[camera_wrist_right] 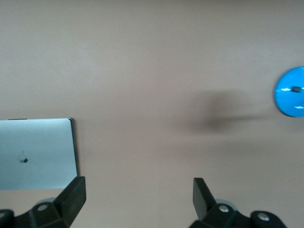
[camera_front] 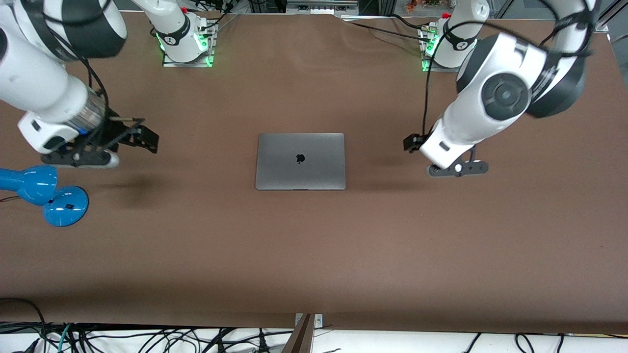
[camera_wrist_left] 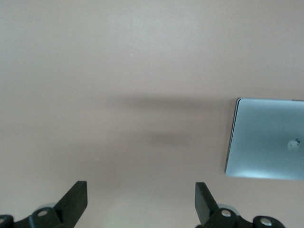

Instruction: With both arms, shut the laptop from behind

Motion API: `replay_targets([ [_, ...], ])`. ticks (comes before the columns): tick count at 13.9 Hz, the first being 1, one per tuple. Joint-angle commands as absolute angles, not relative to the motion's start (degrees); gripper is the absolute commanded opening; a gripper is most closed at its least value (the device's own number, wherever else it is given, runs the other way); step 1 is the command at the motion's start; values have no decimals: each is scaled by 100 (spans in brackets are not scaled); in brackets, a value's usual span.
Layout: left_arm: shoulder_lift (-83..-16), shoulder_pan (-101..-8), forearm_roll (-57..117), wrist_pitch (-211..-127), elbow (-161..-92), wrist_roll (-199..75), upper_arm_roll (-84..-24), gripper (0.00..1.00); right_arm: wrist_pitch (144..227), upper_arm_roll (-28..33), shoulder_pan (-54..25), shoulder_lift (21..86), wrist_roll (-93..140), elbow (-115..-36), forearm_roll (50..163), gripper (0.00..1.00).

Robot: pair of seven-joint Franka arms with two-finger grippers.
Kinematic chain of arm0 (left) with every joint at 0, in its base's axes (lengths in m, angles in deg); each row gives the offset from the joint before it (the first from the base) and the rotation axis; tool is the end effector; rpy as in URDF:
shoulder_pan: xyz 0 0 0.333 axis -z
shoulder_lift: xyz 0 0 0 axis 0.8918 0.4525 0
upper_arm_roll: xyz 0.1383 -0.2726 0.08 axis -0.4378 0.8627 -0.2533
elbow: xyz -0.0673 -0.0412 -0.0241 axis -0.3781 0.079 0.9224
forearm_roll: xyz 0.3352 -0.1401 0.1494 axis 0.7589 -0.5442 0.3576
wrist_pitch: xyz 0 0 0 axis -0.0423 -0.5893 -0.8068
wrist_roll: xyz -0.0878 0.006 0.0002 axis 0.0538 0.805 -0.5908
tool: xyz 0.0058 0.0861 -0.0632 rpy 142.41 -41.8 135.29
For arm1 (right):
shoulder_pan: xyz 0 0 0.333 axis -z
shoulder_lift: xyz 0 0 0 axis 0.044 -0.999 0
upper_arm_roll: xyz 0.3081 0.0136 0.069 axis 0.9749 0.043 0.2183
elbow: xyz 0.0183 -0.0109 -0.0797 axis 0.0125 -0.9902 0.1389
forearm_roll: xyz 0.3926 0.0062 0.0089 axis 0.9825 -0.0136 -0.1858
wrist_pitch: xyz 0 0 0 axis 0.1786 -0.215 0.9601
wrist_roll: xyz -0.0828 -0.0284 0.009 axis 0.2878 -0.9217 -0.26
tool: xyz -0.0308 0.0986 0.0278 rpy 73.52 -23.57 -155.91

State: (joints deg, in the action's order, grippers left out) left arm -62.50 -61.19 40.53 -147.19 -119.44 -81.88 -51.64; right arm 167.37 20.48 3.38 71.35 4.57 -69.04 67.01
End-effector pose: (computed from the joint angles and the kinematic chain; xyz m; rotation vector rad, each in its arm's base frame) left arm 0.5674 -0.2165 0.4866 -3.1074 -0.0947 0.2820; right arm 0.5828 0.1079 0.5551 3.1152 -0.0554 -0.0194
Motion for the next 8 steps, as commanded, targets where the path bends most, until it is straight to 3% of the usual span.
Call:
replay_targets([
  [1,-6916,-6213,4168,-14454,-12211,-7707,-5162,100,16326,1839,393,7553,595,-7032,6617,100],
  [5,-7163,-6450,4229,-14314,-12158,-6917,-5224,100,16009,1601,393,7809,913,-7032,6618,100],
  [8,-7392,-6126,4229,-13962,-12167,-6582,-5706,100,15824,1513,428,7941,1123,-7084,6644,100],
])
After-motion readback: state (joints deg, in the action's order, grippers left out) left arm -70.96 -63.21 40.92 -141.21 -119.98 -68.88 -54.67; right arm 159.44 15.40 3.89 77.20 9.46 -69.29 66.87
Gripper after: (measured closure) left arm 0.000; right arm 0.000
